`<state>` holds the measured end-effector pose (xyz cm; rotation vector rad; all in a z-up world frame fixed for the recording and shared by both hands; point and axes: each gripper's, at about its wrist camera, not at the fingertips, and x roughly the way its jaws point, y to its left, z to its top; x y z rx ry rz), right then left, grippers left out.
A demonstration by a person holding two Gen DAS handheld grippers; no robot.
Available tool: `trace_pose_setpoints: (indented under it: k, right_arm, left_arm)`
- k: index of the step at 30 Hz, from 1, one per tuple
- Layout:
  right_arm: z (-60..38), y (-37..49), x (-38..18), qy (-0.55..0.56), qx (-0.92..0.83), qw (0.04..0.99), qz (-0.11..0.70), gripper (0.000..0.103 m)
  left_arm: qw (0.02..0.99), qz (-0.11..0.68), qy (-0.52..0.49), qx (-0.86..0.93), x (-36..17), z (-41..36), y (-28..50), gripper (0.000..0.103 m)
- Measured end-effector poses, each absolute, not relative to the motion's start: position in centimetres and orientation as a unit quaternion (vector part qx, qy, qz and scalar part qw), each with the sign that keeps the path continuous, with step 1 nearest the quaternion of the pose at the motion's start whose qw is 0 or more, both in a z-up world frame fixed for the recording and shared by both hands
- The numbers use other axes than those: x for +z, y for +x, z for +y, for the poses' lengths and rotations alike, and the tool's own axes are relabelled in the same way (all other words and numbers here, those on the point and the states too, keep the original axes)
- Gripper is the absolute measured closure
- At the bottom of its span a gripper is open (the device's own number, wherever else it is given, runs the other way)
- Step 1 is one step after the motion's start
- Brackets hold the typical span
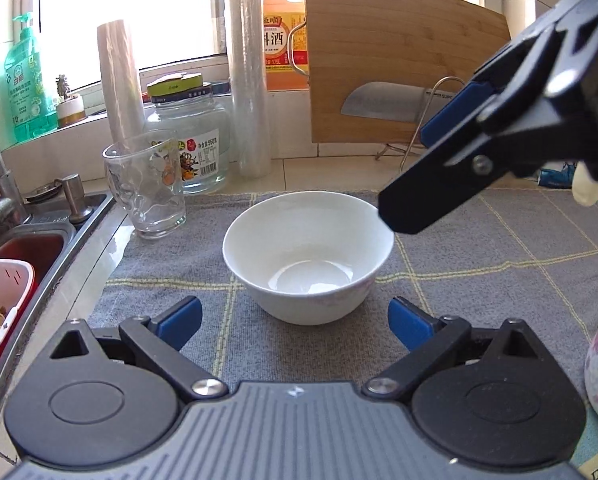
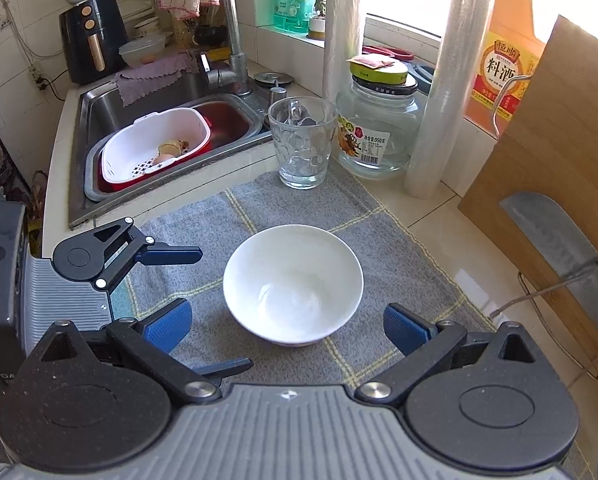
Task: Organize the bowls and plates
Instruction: 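Withdraw the right gripper from the stacked bowls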
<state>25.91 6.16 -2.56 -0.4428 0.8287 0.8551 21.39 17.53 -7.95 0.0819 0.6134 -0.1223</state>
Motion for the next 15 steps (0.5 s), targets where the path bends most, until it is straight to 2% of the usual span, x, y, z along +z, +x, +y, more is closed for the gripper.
trace_pose_setpoints:
  k: [12, 15]
  right_arm:
    - [8.3, 31.9, -6.4, -0.168, 0.409, 0.782, 0.44, 0.0]
    - [8.5, 32.8, -6.9, -0.16, 0.409, 0.779, 0.447, 0.003]
  left_arm:
    - [0.951, 0.3, 0.027, -0.072, -9.3, 17.5, 23.6, 0.005]
    - [0.953, 0.293, 0.031, -0.075, -9.2, 17.4, 23.7, 0.005]
